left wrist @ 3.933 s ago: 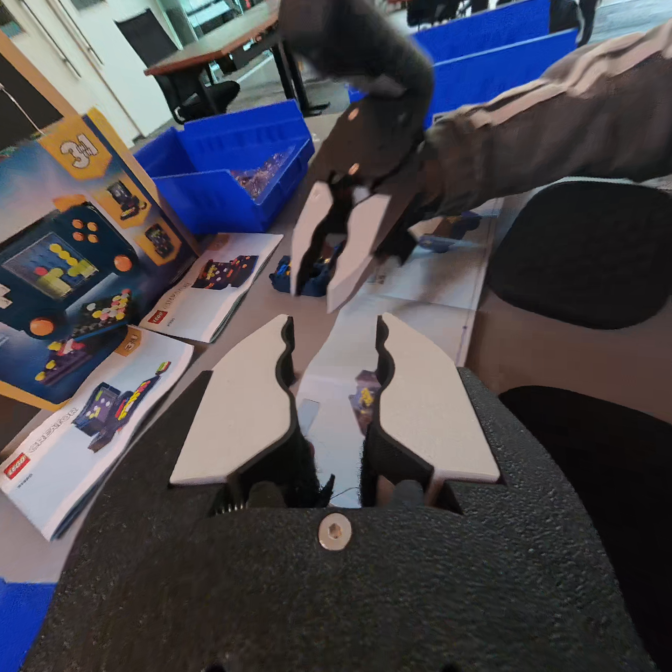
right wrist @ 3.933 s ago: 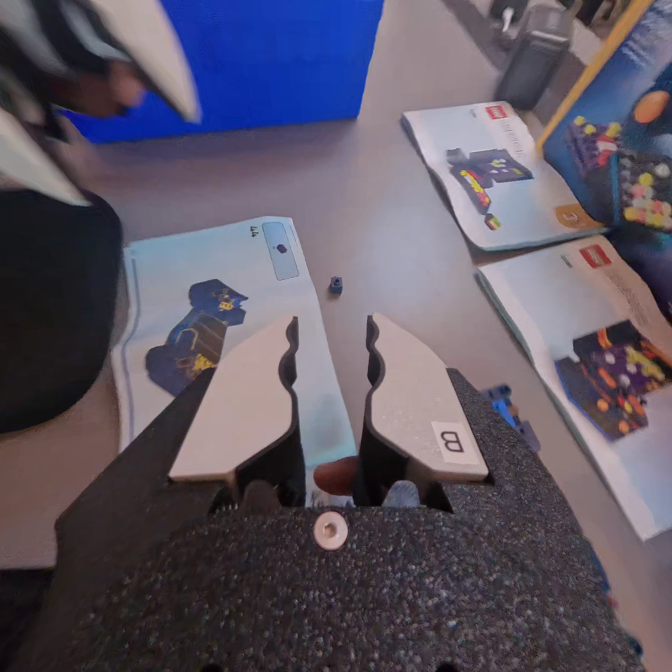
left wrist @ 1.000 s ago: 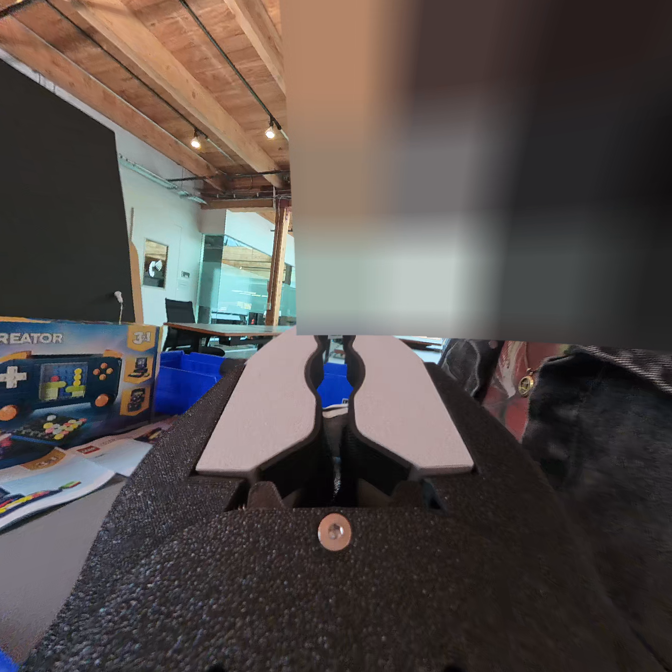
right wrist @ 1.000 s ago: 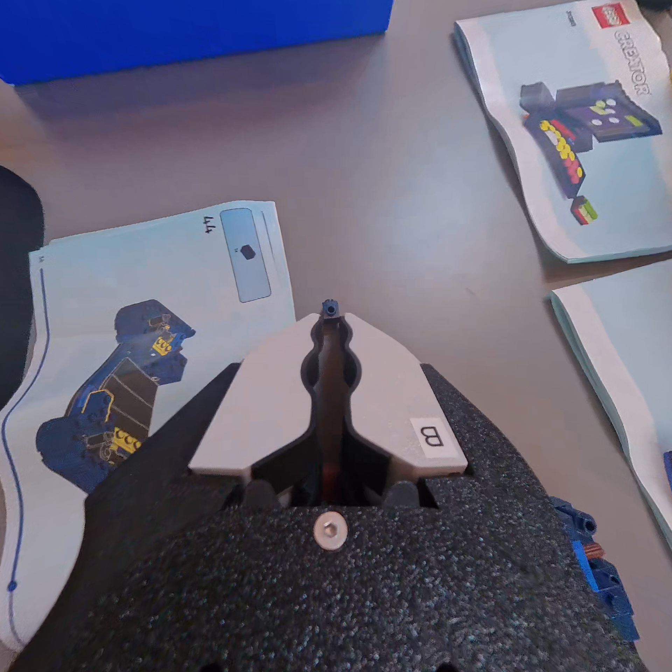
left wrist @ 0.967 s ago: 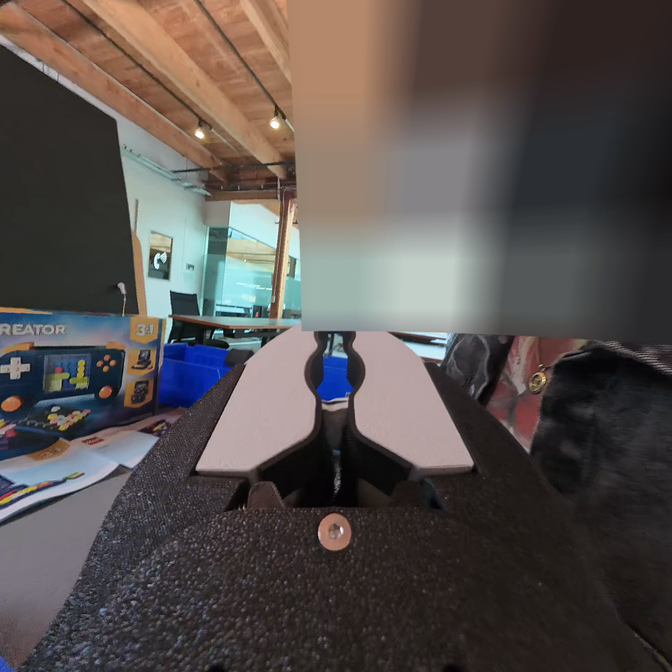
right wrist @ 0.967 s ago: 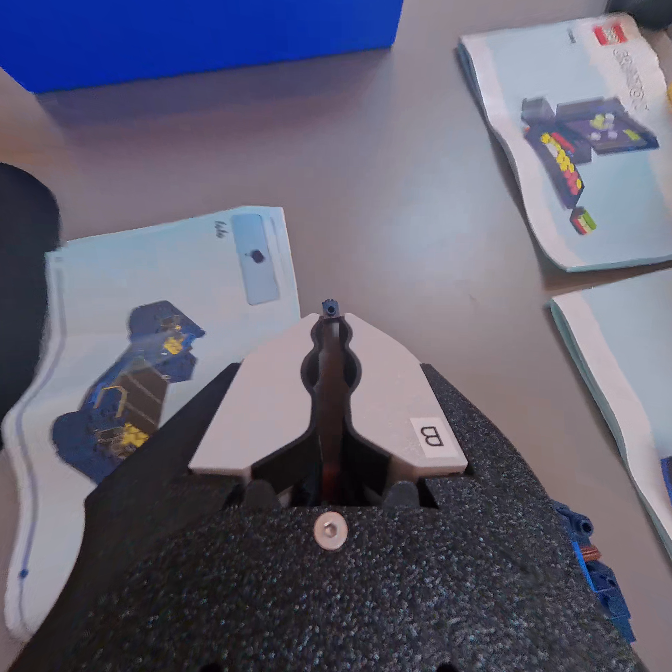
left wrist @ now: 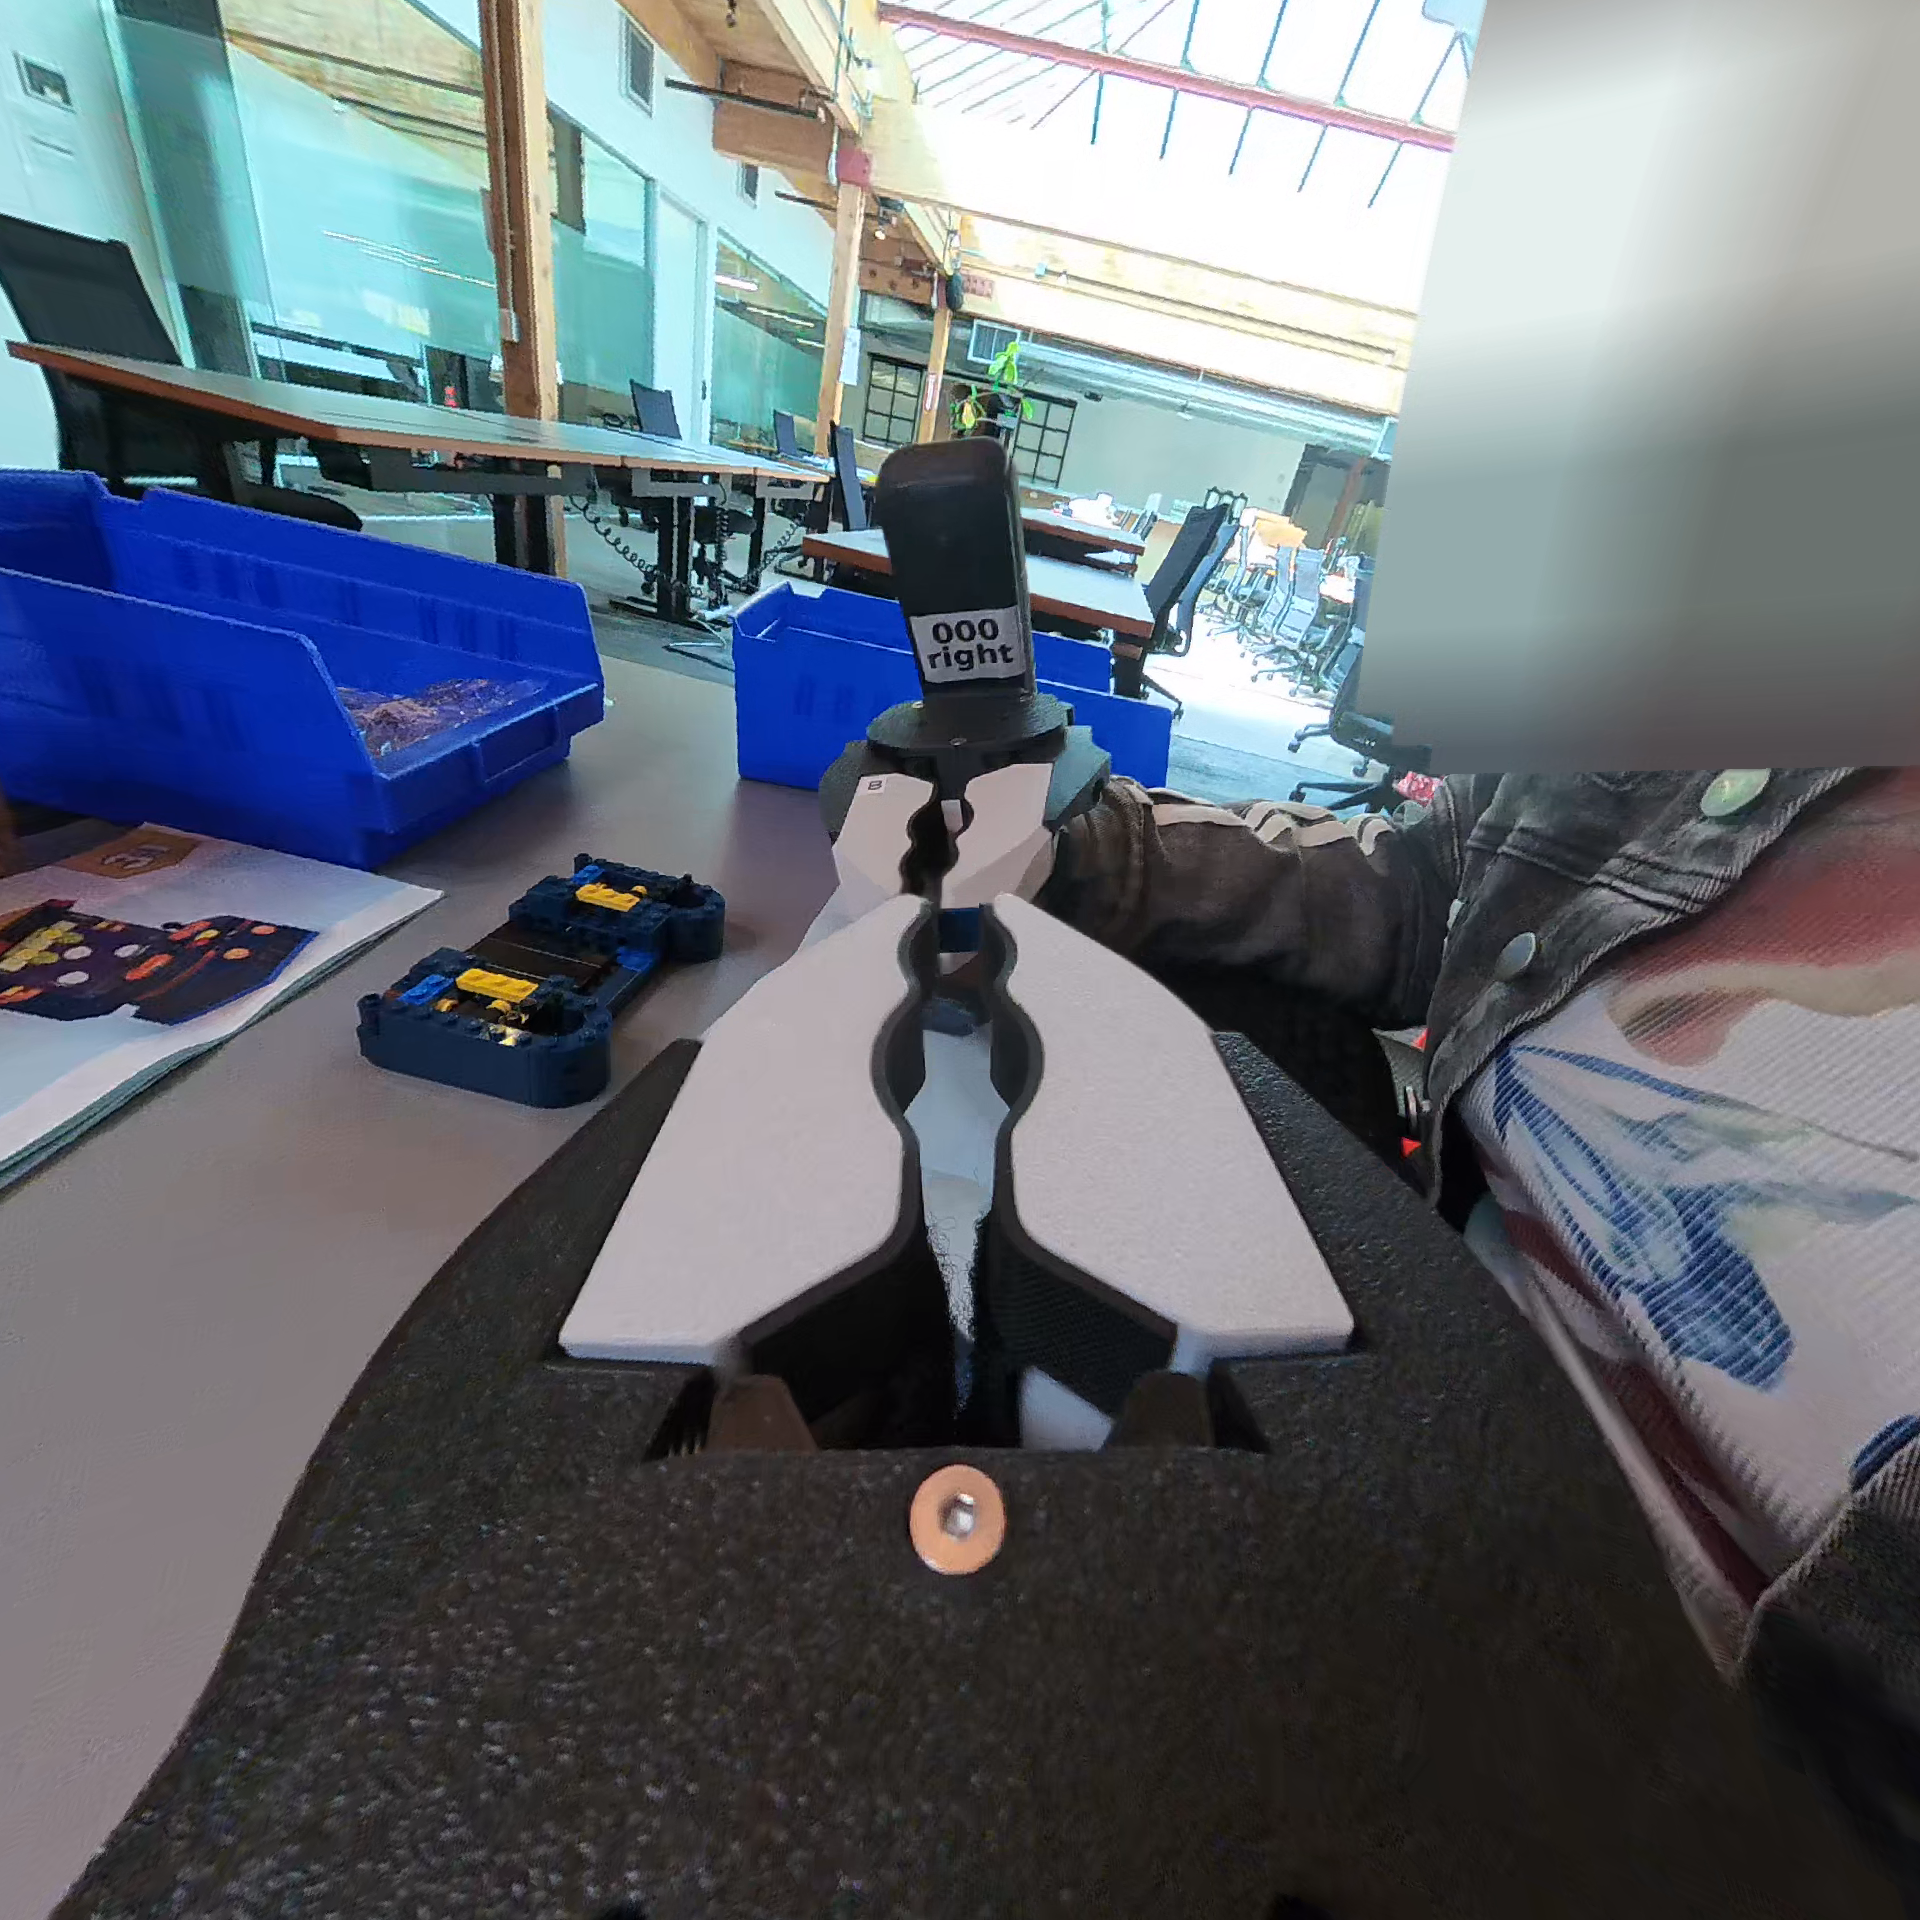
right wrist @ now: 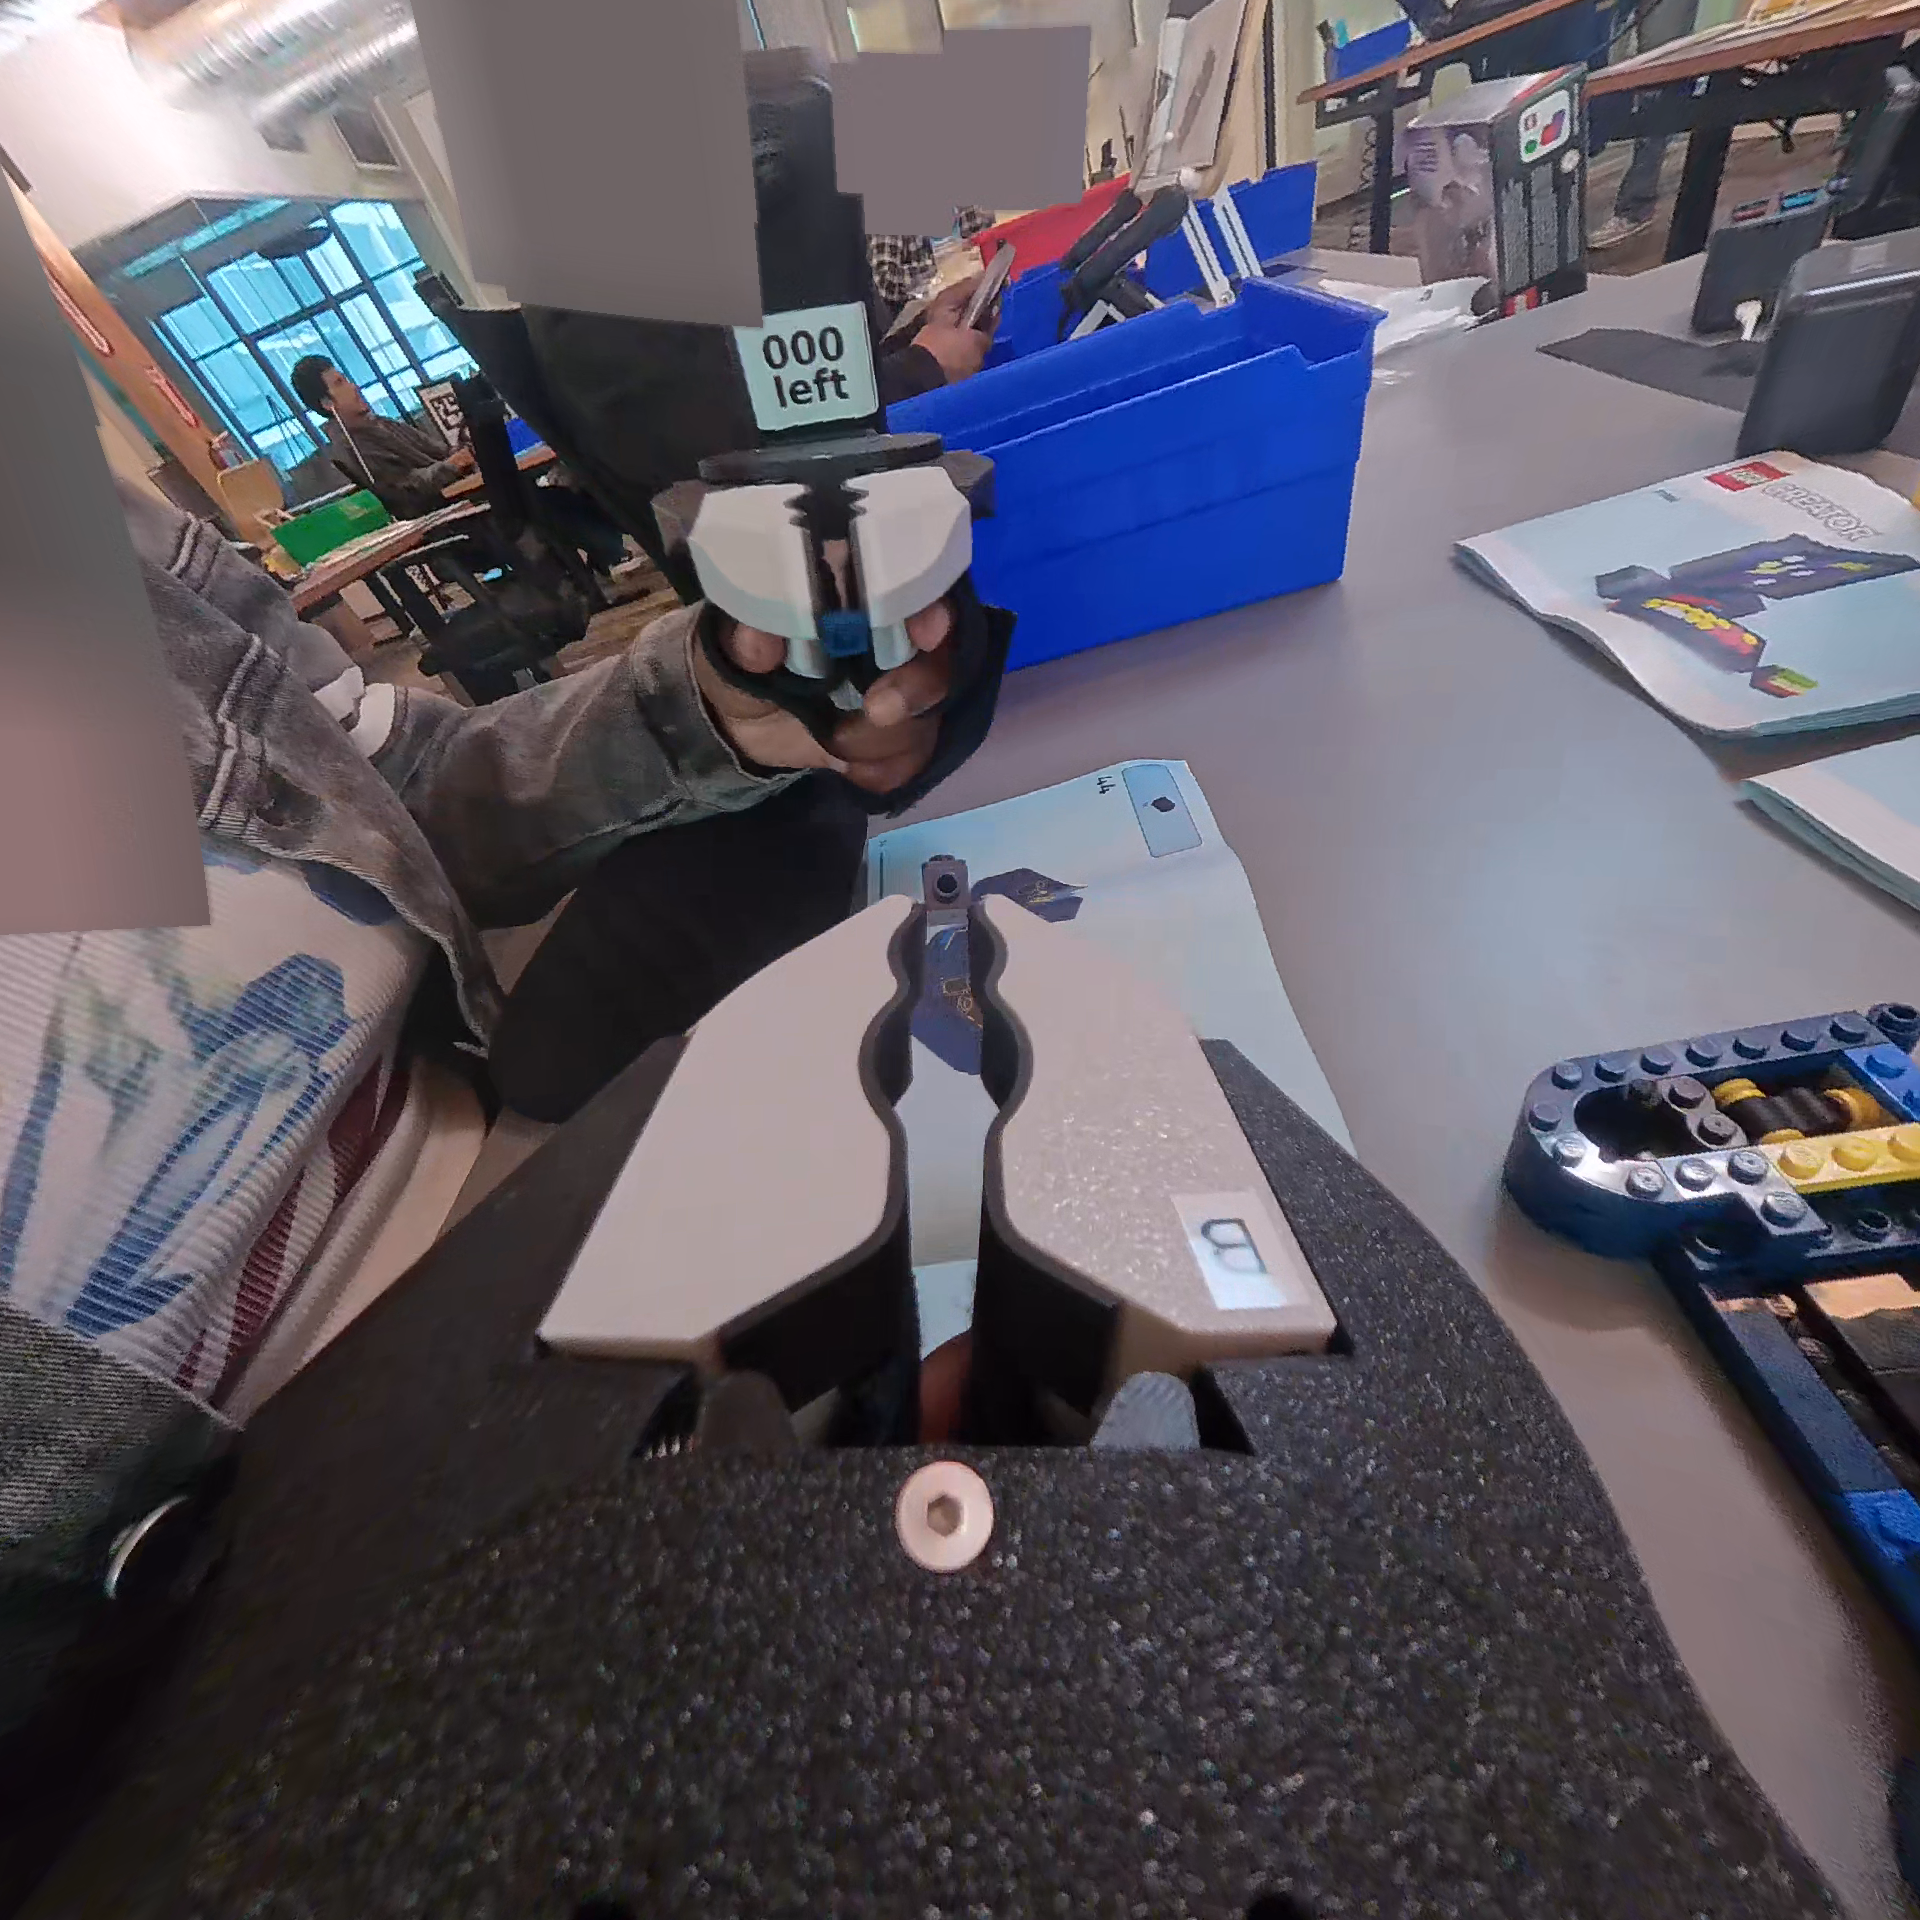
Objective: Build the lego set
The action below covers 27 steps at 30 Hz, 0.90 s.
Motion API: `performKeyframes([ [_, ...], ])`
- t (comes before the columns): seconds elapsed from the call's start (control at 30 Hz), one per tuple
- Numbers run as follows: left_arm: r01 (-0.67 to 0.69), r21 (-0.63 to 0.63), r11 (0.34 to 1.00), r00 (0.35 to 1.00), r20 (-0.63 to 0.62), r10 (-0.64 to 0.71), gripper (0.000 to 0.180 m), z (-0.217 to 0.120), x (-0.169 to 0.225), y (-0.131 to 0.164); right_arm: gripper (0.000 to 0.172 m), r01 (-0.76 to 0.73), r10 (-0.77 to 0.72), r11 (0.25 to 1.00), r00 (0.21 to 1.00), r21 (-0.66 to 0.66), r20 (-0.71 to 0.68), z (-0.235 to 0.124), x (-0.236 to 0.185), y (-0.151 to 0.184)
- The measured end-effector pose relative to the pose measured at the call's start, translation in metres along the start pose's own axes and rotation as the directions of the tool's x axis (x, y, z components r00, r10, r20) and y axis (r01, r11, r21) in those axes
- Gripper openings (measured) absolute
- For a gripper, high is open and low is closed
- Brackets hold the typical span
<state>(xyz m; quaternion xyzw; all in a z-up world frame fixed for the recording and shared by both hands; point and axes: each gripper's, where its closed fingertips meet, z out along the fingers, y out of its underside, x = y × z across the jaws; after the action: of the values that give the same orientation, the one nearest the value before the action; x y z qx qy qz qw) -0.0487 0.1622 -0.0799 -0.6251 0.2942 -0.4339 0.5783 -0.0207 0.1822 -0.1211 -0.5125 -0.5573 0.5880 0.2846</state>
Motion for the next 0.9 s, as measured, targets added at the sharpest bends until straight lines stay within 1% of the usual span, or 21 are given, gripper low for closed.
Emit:
performKeyframes([
  [0.07,-0.021,-0.004,1.0,1.0,0.008,0.021,0.007,-0.001,-0.002,0.003,0.007,0.016,-0.016,1.0,1.0,0.008,0.002,0.002,-0.003,-0.002],
  [0.13,-0.012,0.001,1.0,1.0,-0.013,0.012,0.006,0.001,0.0,0.005,0.007,0.042,-0.042,0.999,0.999,0.014,-0.001,0.004,-0.007,-0.004],
  [0.27,0.009,-0.038,0.999,0.999,-0.052,-0.011,0.007,0.005,0.004,0.015,0.007,0.108,-0.108,0.994,0.994,0.01,-0.014,0.008,-0.014,-0.006],
  [0.37,0.016,-0.058,0.998,0.996,-0.088,-0.021,0.007,0.008,0.008,0.021,0.007,0.117,-0.118,0.993,0.993,0.035,0.022,0.011,-0.023,-0.009],
  [0.53,0.073,0.025,0.997,0.982,-0.179,-0.067,0.006,0.01,0.02,0.012,0.007,0.083,-0.088,0.992,0.995,0.091,0.053,0.016,-0.032,-0.016],
  [0.63,0.093,0.01,0.996,0.979,-0.183,-0.09,0.006,0.012,0.019,0.017,0.007,0.073,-0.078,0.994,0.995,0.08,0.056,0.018,-0.034,-0.014],
  [0.7,0.084,0.006,0.996,0.98,-0.18,-0.082,0.006,0.013,0.019,0.018,0.007,0.074,-0.077,0.996,0.996,0.059,0.048,0.019,-0.032,-0.01],
  [0.9,0.081,-0.018,0.997,0.983,-0.164,-0.083,0.006,0.014,0.016,0.022,0.007,0.071,-0.073,0.996,0.997,0.057,0.032,0.017,-0.029,-0.009],
])
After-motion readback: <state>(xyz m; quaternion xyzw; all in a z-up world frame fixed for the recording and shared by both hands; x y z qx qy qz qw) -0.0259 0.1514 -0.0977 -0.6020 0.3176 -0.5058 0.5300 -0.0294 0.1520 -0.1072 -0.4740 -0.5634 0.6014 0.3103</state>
